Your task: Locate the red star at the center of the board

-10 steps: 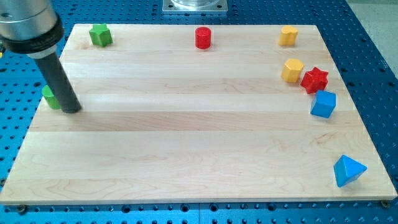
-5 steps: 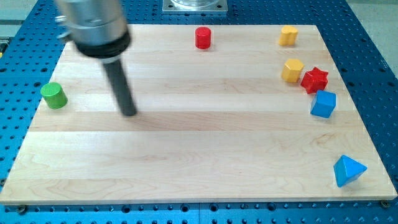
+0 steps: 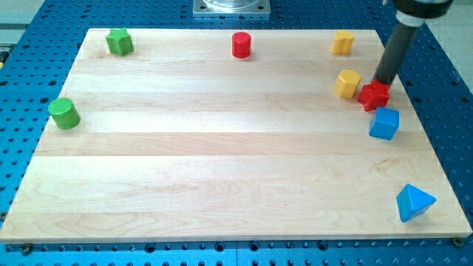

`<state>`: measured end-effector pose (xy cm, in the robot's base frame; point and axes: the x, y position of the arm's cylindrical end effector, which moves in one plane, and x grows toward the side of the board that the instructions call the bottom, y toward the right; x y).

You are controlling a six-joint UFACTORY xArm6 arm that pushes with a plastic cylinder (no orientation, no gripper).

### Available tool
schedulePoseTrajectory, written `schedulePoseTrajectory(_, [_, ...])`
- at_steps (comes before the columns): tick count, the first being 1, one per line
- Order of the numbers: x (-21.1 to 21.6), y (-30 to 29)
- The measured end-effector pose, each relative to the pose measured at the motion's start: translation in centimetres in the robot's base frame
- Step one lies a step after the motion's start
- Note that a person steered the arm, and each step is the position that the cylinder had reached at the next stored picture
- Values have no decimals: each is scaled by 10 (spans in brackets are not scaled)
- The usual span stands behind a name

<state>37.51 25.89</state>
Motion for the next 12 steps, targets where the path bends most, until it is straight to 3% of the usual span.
schedulePoseTrajectory(1, [38, -41])
schedulePoseTrajectory(2, [39, -129])
schedulePoseTrajectory(3, [34, -88])
schedulePoseTrajectory(4, [39, 14])
schedulePoseTrajectory(5, [82, 50])
schedulePoseTrajectory(8, [90, -136])
schedulePoseTrajectory(9, [79, -129])
schedulePoseTrajectory(10, [60, -86])
schedulePoseTrajectory(12, [51, -223])
